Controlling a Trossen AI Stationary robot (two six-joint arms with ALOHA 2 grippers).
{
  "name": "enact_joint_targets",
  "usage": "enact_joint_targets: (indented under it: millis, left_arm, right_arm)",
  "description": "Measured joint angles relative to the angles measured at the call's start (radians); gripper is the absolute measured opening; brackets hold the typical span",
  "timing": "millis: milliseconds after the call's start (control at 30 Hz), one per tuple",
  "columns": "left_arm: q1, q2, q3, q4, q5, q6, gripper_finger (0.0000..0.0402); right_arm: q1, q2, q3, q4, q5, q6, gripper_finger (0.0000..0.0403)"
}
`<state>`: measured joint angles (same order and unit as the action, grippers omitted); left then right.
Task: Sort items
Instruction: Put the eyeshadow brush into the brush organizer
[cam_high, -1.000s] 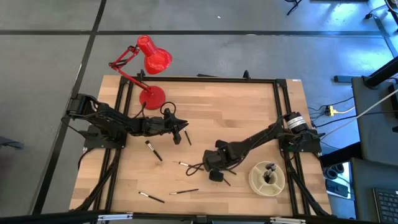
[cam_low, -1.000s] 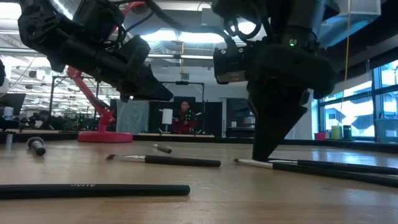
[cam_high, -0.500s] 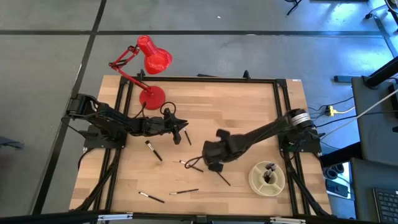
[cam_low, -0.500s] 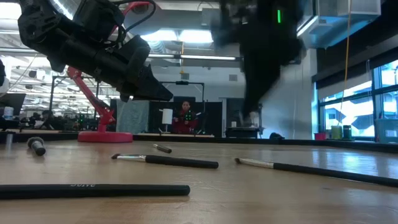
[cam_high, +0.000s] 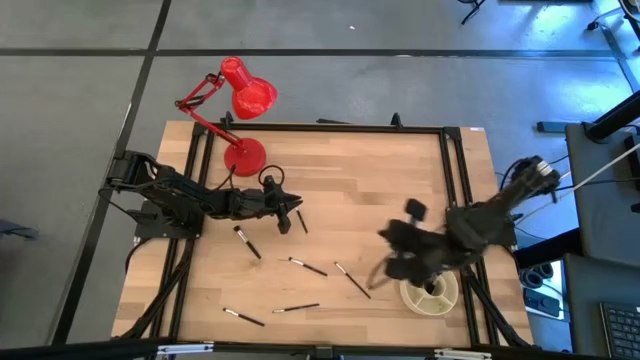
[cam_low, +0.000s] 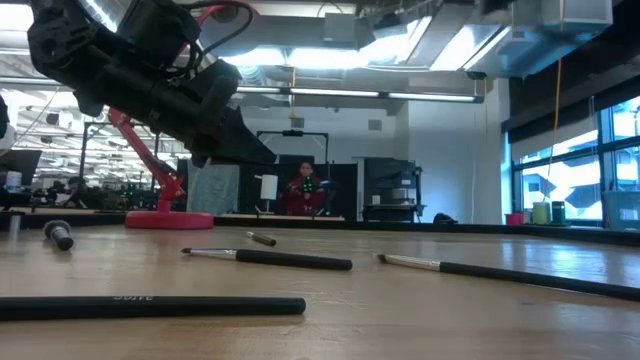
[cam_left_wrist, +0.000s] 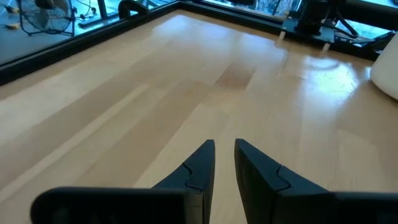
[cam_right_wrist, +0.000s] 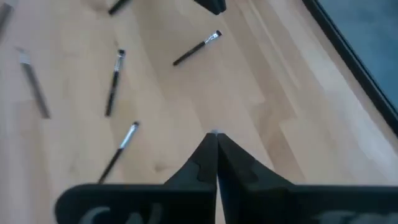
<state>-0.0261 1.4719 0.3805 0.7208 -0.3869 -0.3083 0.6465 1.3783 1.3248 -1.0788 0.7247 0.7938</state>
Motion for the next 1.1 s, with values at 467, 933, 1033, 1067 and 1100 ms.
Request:
enact_joint_targets:
  millis: [467,933,1033,1067,1100]
  left_arm:
    - [0.000,0.000,0.000,0.039,-0.043,0.007,0.0059]
    - [0.000,0.000,0.000,0.039,-0.044,0.007,0.0059]
    - [0.000,0.000,0.000,0.039,-0.045,0.007,0.0059]
    - [0.000,0.000,0.000,0.039,-0.045,0.007,0.0059]
    - [0.000,0.000,0.000,0.039,-0.045,0.007,0.0059]
  right_arm:
    - [0.453,-0.103,-0.231,-0.008,0.249,0.456,0.0000]
    - [0.479,-0.106,-0.356,0.061,0.119,0.617,0.0069]
    - [0.463,-0.119,-0.356,0.062,0.074,0.637,0.0102]
    - [0.455,-0.126,-0.356,0.058,0.069,0.659,0.0112]
    - [0.443,-0.136,-0.356,0.051,0.067,0.673,0.0119]
